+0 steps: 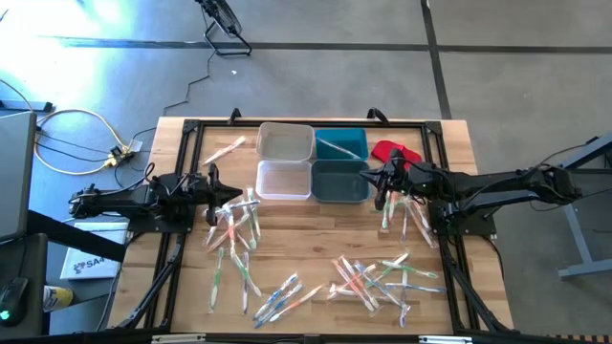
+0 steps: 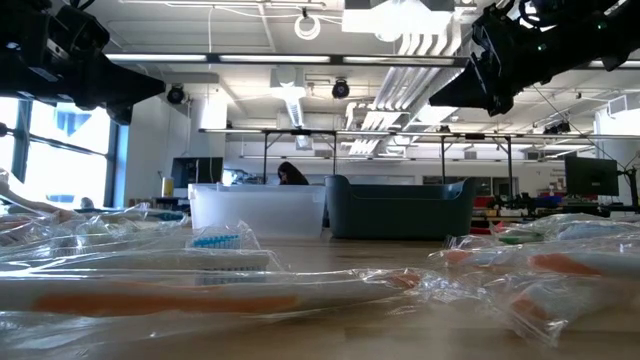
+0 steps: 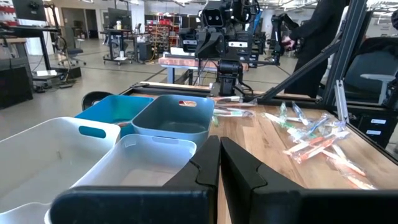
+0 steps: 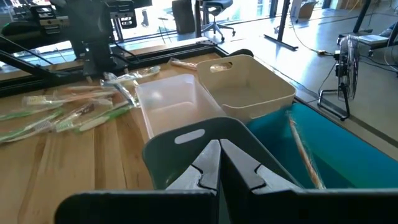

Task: Pick & Place Toothbrushes
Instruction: Put the blue toothbrush into the white bin

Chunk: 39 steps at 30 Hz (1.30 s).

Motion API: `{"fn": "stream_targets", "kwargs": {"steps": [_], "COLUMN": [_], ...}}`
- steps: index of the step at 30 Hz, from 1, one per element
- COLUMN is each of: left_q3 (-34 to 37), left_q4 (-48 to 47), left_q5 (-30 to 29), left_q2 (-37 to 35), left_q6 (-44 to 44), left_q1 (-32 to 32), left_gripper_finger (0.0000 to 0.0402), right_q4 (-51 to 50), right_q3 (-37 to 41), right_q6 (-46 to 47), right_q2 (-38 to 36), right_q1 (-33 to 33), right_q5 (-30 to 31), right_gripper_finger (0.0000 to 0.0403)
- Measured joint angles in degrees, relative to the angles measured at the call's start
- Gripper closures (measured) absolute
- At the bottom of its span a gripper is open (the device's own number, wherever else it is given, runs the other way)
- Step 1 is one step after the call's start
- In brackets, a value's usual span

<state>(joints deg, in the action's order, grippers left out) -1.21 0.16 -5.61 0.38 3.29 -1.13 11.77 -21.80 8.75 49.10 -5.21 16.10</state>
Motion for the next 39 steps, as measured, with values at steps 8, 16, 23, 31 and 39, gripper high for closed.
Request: {"fn": "stream_targets", "kwargs": {"steps": [8, 16, 23, 31, 39], "left_q3": [0.0, 0.0, 0.0, -3.52, -4.48], "left_q4": [0.09, 0.22, 2.96, 4.63, 3.46], "left_q5": [-0.02, -0.04, -0.17, -2.98, -5.35], "left_q2": [0.02, 0.0, 0.01, -0.05, 0.26], "left_q6": [0.38, 4.84, 8.51, 12.13, 19.29], "left_q1": [0.02, 0.02, 0.01, 0.01, 0.0], "left_gripper_finger": [0.0391, 0.0391, 0.0391, 0.0391, 0.0391], "right_q4": [-0.5, -0.48, -0.48, -0.42, -0.39], "right_q3": [0.0, 0.0, 0.0, 0.0, 0.0], "right_q6": [-0.02, -0.04, -0.04, -0.04, -0.04], "right_q2": [0.0, 0.0, 0.0, 0.0, 0.0], "right_q1": [0.0, 0.0, 0.0, 0.0, -0.01], "right_q5": [0.0, 0.0, 0.02, 0.28, 0.46], "right_gripper_finger": [0.0401, 0.0401, 0.0401, 0.04, 0.04]}}
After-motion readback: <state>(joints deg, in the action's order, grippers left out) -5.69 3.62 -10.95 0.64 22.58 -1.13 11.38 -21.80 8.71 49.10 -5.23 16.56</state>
